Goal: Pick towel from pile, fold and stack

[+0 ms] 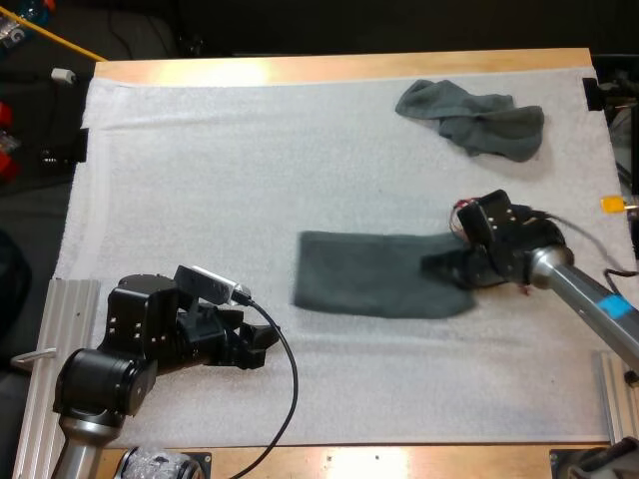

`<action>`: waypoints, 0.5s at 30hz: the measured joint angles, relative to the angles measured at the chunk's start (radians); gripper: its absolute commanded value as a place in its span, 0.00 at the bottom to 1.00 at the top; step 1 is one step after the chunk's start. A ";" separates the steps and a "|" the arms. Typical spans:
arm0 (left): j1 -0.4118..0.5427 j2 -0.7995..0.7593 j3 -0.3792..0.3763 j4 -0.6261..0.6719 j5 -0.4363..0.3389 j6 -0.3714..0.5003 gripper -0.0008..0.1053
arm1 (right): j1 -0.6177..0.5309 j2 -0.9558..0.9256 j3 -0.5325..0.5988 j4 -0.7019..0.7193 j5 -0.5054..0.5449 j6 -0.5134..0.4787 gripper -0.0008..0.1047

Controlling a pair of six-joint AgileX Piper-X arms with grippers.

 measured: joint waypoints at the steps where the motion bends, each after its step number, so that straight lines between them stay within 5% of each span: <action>1: 0.000 0.000 0.000 0.000 0.000 0.002 0.59 | 0.000 -0.014 0.000 0.038 0.058 -0.031 0.01; 6: 0.000 0.000 0.000 0.000 0.000 0.006 0.59 | 0.000 -0.085 0.001 0.166 0.316 -0.144 0.01; 8: 0.000 0.000 0.000 0.002 0.000 0.006 0.59 | 0.000 -0.103 0.002 0.173 0.345 -0.156 0.01; 15: 0.000 0.000 0.000 0.011 0.025 0.006 0.59 | 0.045 -0.108 -0.014 0.136 0.148 -0.003 0.01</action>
